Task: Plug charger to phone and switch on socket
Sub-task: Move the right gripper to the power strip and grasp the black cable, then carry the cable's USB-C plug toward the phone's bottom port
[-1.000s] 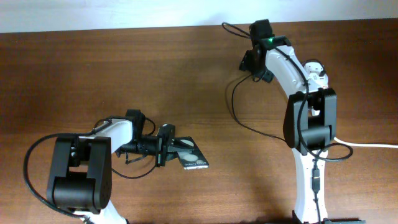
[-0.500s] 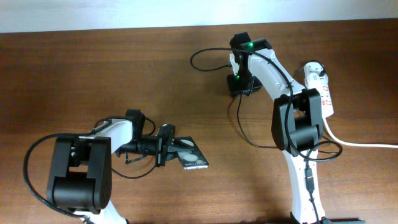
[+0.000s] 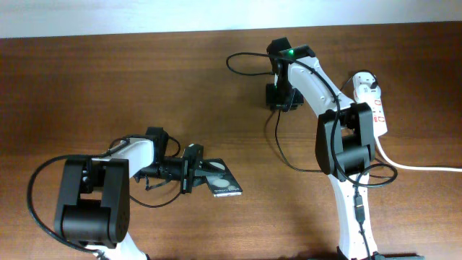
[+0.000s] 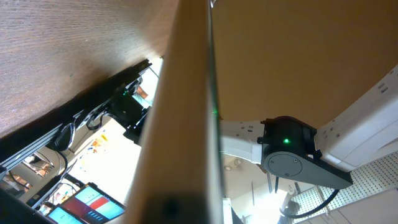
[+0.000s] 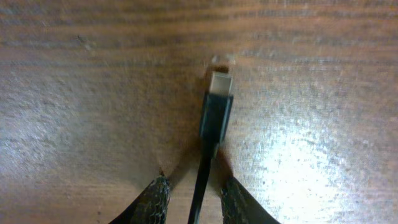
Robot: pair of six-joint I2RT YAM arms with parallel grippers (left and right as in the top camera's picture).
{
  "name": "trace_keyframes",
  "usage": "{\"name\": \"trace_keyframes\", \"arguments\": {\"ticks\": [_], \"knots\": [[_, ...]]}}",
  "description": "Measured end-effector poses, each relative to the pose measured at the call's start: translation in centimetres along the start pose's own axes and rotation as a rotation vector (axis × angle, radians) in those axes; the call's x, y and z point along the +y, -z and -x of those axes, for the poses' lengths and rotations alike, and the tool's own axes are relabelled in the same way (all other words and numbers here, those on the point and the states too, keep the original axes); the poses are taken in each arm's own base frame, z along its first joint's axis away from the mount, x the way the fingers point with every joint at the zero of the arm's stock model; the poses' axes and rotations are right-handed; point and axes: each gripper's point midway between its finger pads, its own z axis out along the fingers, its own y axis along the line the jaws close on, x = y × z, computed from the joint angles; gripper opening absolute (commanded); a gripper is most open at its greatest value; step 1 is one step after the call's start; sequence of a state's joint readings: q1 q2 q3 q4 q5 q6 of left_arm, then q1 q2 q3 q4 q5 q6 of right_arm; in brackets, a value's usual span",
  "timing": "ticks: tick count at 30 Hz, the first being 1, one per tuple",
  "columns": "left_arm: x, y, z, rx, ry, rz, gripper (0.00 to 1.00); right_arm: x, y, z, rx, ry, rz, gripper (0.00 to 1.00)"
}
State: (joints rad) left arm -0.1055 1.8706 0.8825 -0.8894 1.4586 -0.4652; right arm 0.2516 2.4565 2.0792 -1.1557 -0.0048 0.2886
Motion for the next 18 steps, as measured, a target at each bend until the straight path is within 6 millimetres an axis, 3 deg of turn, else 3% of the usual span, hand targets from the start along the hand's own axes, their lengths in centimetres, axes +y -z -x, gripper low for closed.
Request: {"name": "trace_keyframes", "arguments": {"ticks": [3,4,5,9,11,12,13,14,17,18], "knots": [[0.0,0.0,0.0,0.000,0.000,0.000,0.00,0.0,0.0,0.3,-0.012,-0.001,0.000,0.17],[0.0,0.0,0.0,0.000,0.000,0.000,0.00,0.0,0.0,0.3,-0.012,-0.001,0.000,0.07],[0.0,0.0,0.0,0.000,0.000,0.000,0.00,0.0,0.0,0.3,-0.012,-0.002,0.001,0.04],[0.6,0.0,0.3,-0.017,0.000,0.034,0.00,0.0,0.1,0.1,-0.005,-0.003,-0.002,0.04],[1.2,0.1,1.2,-0.048,-0.048,0.079,0.00,-0.3,0.8,-1.0,0.027,-0.004,-0.012,0.04],[0.9,0.1,2.1,-0.068,-0.132,0.085,0.00,-0.5,2.6,-1.7,0.030,-0.002,-0.009,0.04],[0.5,0.1,2.9,-0.082,-0.206,0.083,0.00,-0.3,5.8,-2.1,0.001,0.006,0.018,0.04],[-0.1,0.2,3.6,-0.095,-0.277,0.079,0.00,0.4,11.5,-2.0,-0.101,0.026,0.082,0.04],[-2.9,0.6,6.1,-0.157,-0.501,0.049,0.00,1.6,20.4,-5.2,-0.193,0.079,0.227,0.04],[-4.0,0.8,6.7,-0.176,-0.566,0.029,0.00,1.9,21.2,-5.9,-0.187,0.092,0.254,0.04]]}}
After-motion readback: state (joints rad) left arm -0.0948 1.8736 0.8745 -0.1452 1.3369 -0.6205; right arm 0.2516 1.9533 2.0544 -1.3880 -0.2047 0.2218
